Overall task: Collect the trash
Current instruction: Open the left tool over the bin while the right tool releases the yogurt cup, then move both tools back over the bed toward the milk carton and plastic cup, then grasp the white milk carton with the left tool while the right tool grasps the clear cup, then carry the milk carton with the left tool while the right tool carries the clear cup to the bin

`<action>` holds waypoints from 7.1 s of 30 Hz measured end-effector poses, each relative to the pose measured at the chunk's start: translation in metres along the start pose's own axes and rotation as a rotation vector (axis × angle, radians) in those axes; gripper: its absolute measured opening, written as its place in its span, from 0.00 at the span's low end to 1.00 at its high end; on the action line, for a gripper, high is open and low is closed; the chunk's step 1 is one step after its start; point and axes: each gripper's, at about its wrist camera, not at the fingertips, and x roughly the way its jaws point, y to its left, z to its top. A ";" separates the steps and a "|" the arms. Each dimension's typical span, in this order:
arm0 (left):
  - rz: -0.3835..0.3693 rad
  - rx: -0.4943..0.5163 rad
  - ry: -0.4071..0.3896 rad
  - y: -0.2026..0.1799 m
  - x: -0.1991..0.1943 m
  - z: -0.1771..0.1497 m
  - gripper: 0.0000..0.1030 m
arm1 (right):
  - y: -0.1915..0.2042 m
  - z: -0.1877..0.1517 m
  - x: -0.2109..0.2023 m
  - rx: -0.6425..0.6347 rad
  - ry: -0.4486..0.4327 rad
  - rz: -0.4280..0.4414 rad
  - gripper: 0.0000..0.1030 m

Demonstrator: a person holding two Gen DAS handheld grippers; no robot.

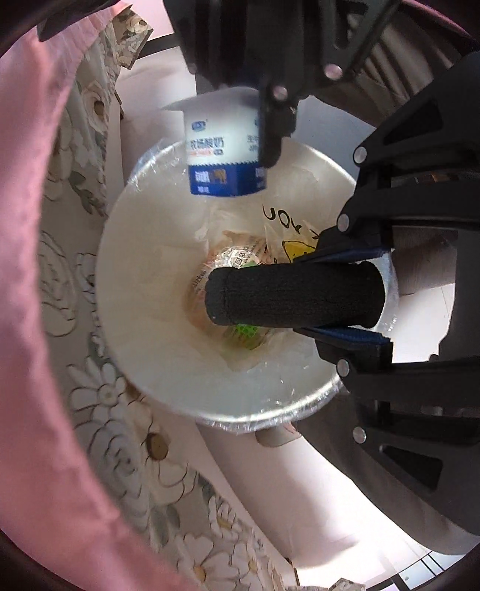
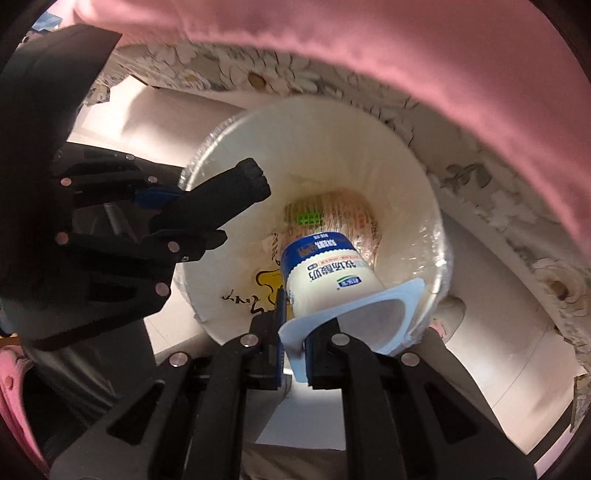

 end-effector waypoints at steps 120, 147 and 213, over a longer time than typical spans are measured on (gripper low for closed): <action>0.224 0.090 -0.546 0.022 -0.335 0.158 0.88 | -0.039 0.136 -0.426 0.001 -0.569 -0.377 0.72; 0.075 0.092 -0.485 0.065 -0.262 0.273 0.88 | -0.125 0.326 -0.336 0.084 -0.426 -0.220 0.72; 0.319 0.105 -0.754 0.000 -0.450 0.126 0.39 | 0.032 0.144 -0.499 -0.105 -0.654 -0.408 0.46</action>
